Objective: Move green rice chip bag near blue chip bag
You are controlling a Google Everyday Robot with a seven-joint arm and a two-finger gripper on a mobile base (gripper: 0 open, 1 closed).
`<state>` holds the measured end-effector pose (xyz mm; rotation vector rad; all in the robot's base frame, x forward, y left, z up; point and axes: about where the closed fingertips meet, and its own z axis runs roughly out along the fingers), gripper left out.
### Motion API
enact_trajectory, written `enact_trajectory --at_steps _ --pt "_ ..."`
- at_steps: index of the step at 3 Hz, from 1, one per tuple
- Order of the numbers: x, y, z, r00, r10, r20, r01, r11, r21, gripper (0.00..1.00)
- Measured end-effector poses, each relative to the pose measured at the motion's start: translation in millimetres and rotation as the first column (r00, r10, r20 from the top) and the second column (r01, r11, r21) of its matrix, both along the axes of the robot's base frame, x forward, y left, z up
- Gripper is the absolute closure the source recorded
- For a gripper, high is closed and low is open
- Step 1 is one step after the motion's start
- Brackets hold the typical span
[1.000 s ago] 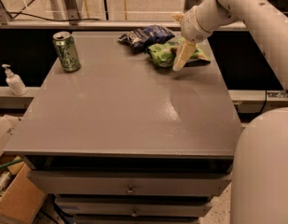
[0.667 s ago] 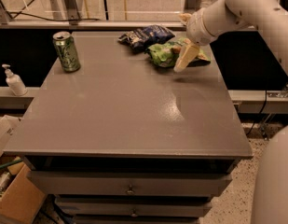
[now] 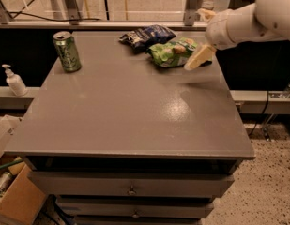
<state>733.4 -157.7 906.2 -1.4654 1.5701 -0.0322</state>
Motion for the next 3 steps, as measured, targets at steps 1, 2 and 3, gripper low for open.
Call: enact_trajectory --at_steps 1,2,3 --pt "-21 -27 17 0.9978 -0.061 0.026 0.06 0.997 0.044 0.0" --pt "-54 -61 24 0.9911 -0.131 0.024 0.128 0.987 0.099 0.0" --pt "-54 -61 24 0.9912 -0.13 0.024 0.127 0.987 0.099 0.0"
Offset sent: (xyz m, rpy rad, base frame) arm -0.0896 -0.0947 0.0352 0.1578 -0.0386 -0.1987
